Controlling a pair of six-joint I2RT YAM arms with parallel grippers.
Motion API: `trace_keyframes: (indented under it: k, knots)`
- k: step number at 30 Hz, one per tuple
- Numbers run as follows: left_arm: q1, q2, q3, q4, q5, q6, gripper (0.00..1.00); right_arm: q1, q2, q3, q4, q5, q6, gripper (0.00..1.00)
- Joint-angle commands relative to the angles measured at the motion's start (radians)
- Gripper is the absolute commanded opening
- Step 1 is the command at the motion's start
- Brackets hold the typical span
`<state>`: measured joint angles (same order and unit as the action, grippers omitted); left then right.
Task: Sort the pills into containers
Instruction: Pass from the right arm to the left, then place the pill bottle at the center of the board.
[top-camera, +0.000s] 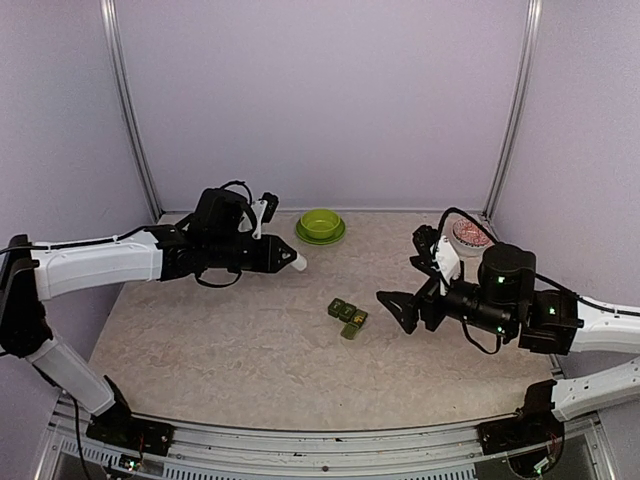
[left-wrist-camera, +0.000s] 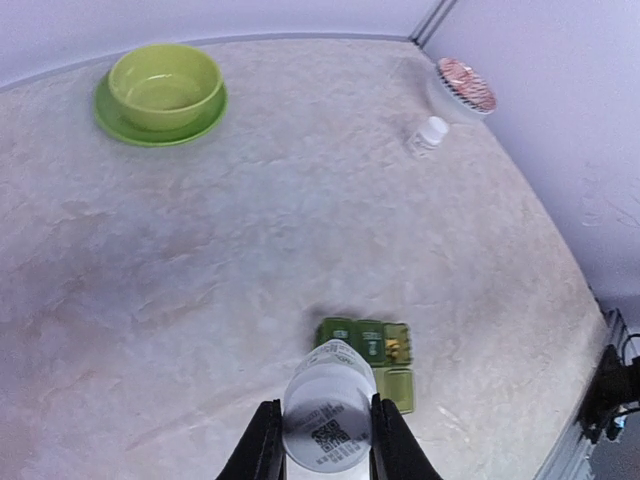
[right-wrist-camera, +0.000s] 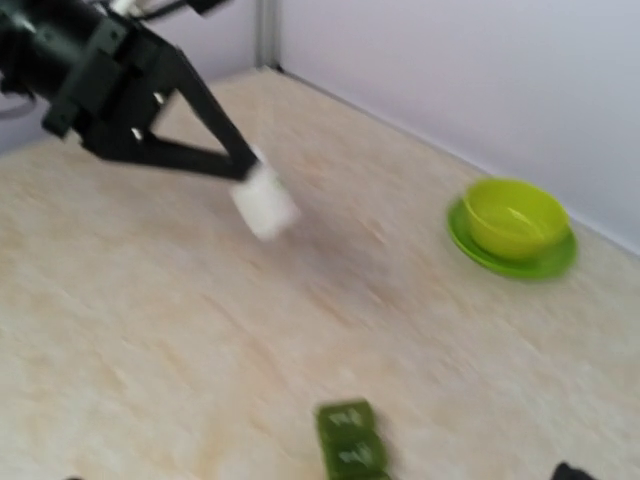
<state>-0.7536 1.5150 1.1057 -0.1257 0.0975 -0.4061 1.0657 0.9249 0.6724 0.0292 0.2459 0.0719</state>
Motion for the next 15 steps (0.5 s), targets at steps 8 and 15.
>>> trace_keyframes:
  k: [8,15]
  knots:
    - [0.127,0.177,0.117,-0.088,-0.128,0.045,0.13,-0.057,-0.052,-0.088,-0.030,0.163,0.023,1.00]
    - [0.166,0.295,0.211,-0.124,-0.165,0.072,0.13,-0.103,-0.047,-0.126,-0.042,0.269,0.065,1.00]
